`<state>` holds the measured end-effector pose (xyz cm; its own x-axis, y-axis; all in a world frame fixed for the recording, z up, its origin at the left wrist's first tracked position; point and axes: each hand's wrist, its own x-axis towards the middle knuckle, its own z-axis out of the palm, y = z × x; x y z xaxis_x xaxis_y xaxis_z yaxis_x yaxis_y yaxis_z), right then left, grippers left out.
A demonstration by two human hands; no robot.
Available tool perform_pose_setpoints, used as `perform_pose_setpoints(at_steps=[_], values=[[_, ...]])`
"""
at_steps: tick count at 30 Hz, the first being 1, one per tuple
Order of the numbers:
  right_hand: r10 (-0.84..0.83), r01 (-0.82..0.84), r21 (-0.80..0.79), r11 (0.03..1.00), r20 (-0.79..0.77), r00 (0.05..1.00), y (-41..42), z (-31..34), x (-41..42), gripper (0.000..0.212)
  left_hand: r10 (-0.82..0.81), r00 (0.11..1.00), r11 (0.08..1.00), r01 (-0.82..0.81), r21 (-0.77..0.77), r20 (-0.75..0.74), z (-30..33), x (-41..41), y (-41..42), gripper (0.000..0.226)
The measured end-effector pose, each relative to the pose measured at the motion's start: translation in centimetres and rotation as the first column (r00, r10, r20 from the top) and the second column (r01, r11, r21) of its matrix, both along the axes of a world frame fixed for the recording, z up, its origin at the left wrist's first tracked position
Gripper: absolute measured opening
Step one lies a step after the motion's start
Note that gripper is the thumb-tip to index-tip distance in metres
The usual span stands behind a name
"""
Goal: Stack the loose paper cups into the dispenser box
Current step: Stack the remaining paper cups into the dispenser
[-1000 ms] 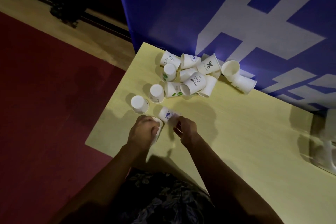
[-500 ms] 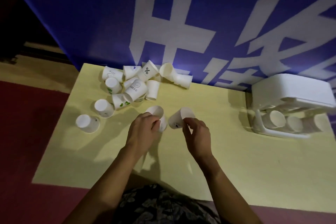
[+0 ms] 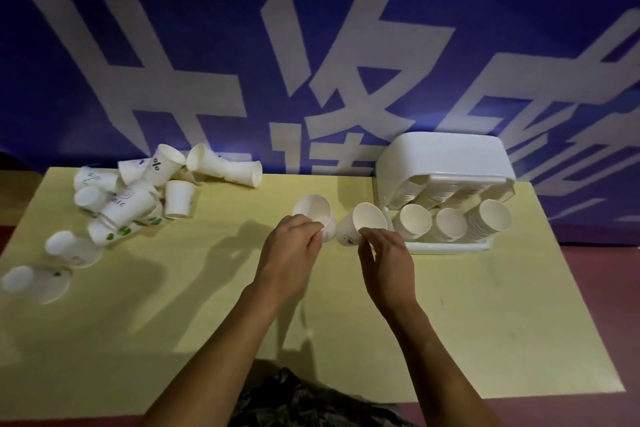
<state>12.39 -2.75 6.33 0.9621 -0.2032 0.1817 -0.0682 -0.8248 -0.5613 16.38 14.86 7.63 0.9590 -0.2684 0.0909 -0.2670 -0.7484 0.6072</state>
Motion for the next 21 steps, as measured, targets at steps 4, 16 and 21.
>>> perform_pose_setpoints(at_steps=[4, 16, 21], values=[[-0.039, 0.039, -0.034, 0.999, -0.005, 0.999, -7.1, -0.3, -0.2, 0.009, -0.06, 0.998, 0.998, 0.061, -0.032, 0.032, -0.2, 0.1, -7.6, 0.018], [-0.148, 0.147, -0.118, 0.982, -0.005, 0.989, -18.6, -1.1, 1.2, 0.024, -0.177, 0.984, 0.978, 0.179, 0.109, -0.02, -1.9, 3.3, -20.5, 0.026], [-0.139, 0.111, -0.189, 0.976, -0.139, 0.981, -20.4, -3.8, 2.5, 0.013, -0.184, 0.973, 0.946, 0.214, 0.245, -0.138, -4.1, 4.7, -22.8, 0.017]])
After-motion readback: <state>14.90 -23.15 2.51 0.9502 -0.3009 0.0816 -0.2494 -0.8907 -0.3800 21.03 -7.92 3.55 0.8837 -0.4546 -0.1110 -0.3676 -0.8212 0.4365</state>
